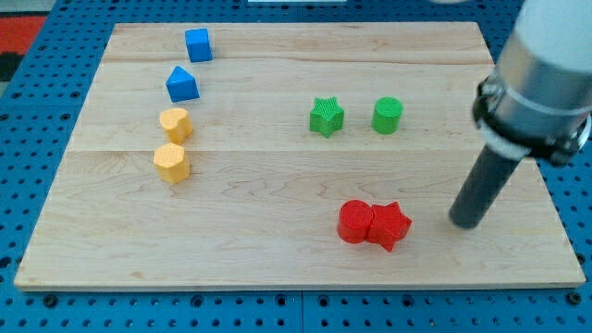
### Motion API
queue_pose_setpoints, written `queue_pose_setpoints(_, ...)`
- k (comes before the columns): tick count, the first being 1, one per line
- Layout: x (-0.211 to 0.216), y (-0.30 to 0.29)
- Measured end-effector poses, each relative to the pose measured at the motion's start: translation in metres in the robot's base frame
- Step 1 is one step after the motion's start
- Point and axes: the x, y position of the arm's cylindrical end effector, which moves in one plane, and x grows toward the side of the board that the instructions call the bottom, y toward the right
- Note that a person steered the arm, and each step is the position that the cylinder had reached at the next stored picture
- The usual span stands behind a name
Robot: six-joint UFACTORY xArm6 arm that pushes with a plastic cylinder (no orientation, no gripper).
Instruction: Slide red star slightly up
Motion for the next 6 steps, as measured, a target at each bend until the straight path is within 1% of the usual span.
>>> queue_pose_setpoints(1, 0.042, -0.049)
queue_pose_setpoints(2, 0.055, -0.101)
queue_pose_setpoints(3, 0.043, -0.099)
queue_pose_setpoints(4, 0.031, -0.071)
queue_pose_setpoints(5, 0.004, -0.057)
queue_pose_setpoints(6, -0.017, -0.056)
